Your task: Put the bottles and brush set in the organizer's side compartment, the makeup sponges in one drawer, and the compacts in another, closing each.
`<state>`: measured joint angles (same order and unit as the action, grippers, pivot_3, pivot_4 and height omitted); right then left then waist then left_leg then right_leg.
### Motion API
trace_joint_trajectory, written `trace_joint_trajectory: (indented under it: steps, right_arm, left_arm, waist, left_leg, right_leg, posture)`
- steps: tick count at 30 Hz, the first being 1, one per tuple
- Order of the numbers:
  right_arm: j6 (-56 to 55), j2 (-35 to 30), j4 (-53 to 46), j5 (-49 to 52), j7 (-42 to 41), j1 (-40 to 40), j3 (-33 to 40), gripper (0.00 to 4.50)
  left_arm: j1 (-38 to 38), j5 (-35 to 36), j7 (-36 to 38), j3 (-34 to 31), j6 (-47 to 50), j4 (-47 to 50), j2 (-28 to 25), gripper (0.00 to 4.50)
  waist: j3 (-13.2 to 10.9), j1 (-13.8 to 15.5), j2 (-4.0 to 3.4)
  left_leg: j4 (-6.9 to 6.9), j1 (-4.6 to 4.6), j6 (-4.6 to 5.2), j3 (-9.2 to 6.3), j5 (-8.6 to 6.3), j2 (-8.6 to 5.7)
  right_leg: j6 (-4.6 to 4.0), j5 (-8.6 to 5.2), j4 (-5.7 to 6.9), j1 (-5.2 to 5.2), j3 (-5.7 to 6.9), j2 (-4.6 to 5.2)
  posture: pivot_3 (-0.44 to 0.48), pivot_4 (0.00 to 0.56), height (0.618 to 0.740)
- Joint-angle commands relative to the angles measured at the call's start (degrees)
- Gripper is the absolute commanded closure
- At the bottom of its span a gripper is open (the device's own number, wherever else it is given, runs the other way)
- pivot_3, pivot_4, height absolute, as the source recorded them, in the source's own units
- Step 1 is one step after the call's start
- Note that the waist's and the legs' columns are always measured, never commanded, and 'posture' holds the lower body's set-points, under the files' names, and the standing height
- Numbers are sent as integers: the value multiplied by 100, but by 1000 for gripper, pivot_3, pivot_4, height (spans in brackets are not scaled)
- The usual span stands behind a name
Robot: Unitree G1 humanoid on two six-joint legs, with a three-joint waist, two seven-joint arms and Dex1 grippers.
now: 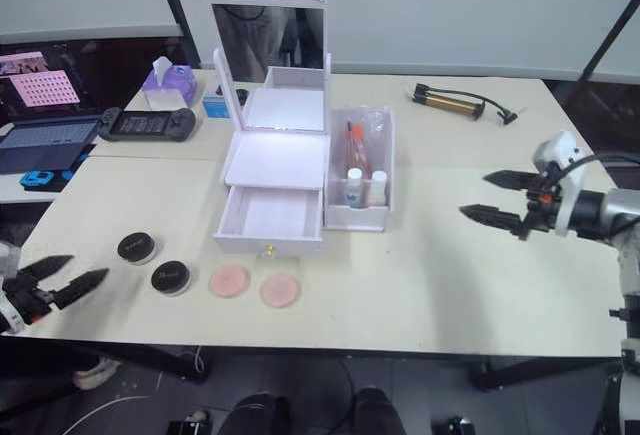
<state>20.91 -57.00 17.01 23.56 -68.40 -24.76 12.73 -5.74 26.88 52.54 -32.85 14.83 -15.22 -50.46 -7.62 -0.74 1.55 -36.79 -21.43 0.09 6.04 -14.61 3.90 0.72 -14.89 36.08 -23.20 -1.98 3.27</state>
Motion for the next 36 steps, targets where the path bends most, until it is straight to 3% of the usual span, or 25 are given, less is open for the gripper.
trace_joint_trajectory:
  steps: [1,5,14,18,23,31,36]
  right_arm:
    - [-487,218,13,-54,419,469,498,0]
    - [-875,442,86,-118,742,705,683,0]
    - [-625,350,-394,-278,937,478,347,0]
    - [1505,-13,-1504,778,342,76,-7,0]
    - [2763,-277,-2415,1444,-7,-747,-491,0]
    - [3708,-353,-2495,2179,-797,-2279,-939,0]
    - [3469,-272,-2726,2249,-1162,-2603,-1057,0]
  left_arm:
    - [184,-286,28,-157,-603,-735,-235,44]
    - [515,-576,131,103,-1007,-1376,-391,44]
    - [695,-391,-43,74,26,-687,-479,44]
    - [434,-546,-697,174,639,582,-320,44]
    - [-1,5,-462,131,1577,2264,-375,44]
    - [-672,484,78,-35,1880,3719,-364,44]
    - [-912,472,-165,285,1964,4504,-161,44]
  waist:
    - [1,0,1]
    - [-1,-1,-1]
    - [0,-7,0]
    - [-3,-26,-6]
    - [-2,-12,-2]
    - [-3,1,-4]
    - [-3,7,-3]
  left_leg:
    - [1,0,0,8,0,1]
    - [1,7,-1,25,1,1]
    - [2,12,-2,31,0,4]
    - [4,15,-2,31,0,6]
    - [8,15,-2,26,-2,12]
    - [9,10,0,26,-2,7]
    - [11,12,1,26,-3,8]
  right_leg:
    - [0,0,0,-1,-1,3]
    - [2,1,7,-3,-5,8]
    - [3,2,13,-2,-9,7]
    - [3,2,19,-4,-21,7]
    - [2,2,14,-5,-23,8]
    - [2,3,5,-14,-24,14]
    - [-3,3,5,-14,-23,9]
  posture:
    - [0,150,732]
    - [0,150,732]
    - [0,150,732]
    - [0,150,732]
    - [0,150,732]
    - [0,150,732]
    - [0,150,732]
